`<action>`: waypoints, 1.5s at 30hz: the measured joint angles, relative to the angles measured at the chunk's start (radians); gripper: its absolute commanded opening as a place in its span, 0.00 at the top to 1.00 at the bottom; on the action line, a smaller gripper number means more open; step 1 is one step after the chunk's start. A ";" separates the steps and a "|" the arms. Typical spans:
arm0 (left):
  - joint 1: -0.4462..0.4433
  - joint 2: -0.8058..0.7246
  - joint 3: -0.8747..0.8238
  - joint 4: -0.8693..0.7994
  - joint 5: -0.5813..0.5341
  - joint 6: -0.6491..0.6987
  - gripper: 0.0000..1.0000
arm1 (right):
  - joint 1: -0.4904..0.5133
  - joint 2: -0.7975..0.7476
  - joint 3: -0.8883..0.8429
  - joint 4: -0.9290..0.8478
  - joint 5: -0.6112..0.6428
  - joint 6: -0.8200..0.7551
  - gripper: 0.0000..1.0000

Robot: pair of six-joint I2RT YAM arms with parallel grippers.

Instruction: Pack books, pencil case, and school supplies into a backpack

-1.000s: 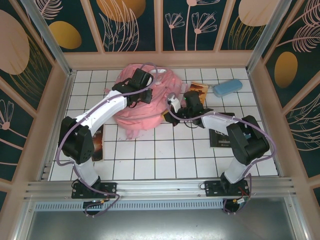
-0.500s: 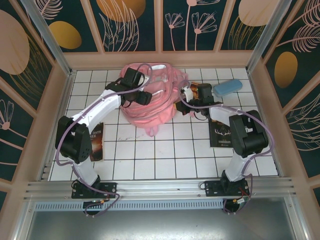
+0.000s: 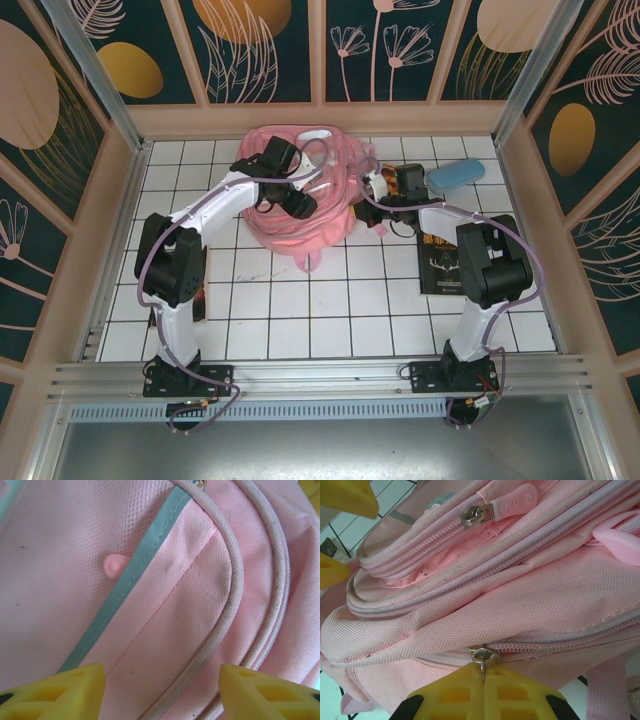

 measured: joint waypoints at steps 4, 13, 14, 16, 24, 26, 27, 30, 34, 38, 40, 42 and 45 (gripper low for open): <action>0.000 0.039 0.026 -0.003 0.010 0.018 0.43 | 0.000 0.000 0.002 -0.001 0.000 0.000 1.00; 0.000 0.070 0.047 -0.013 0.049 0.066 0.42 | -0.005 0.000 0.003 -0.019 0.001 -0.018 1.00; 0.000 0.076 0.047 -0.013 0.055 0.072 0.42 | -0.005 0.000 0.003 -0.020 0.001 -0.018 1.00; 0.000 0.085 0.047 -0.015 0.061 0.081 0.43 | -0.005 0.000 0.003 -0.026 0.002 -0.018 1.00; -0.009 0.101 0.047 0.023 0.039 0.042 0.77 | 0.010 -0.007 0.002 -0.044 0.045 -0.025 1.00; -0.014 0.101 0.047 0.049 0.016 0.004 0.82 | 0.027 -0.027 -0.008 -0.045 0.080 -0.026 1.00; -0.015 0.101 0.044 0.069 0.002 -0.016 0.83 | 0.040 -0.044 -0.020 -0.043 0.098 -0.026 1.00; -0.017 0.098 0.028 0.136 -0.023 -0.078 0.84 | 0.092 -0.114 -0.078 -0.043 0.145 -0.024 1.00; -0.018 0.092 0.007 0.195 -0.025 -0.145 0.83 | 0.189 -0.193 -0.148 -0.018 0.171 0.000 1.00; -0.018 0.092 0.006 0.248 -0.021 -0.204 0.80 | 0.295 -0.208 -0.180 0.047 0.154 0.058 1.00; -0.017 0.092 0.006 0.270 -0.014 -0.230 0.75 | 0.339 -0.208 -0.198 0.092 0.133 0.099 0.97; -0.016 0.092 0.006 0.275 -0.011 -0.257 0.67 | 0.352 -0.208 -0.222 0.147 0.121 0.150 0.87; -0.013 0.090 0.005 0.273 -0.011 -0.302 0.57 | 0.317 -0.236 -0.285 0.214 0.126 0.233 0.70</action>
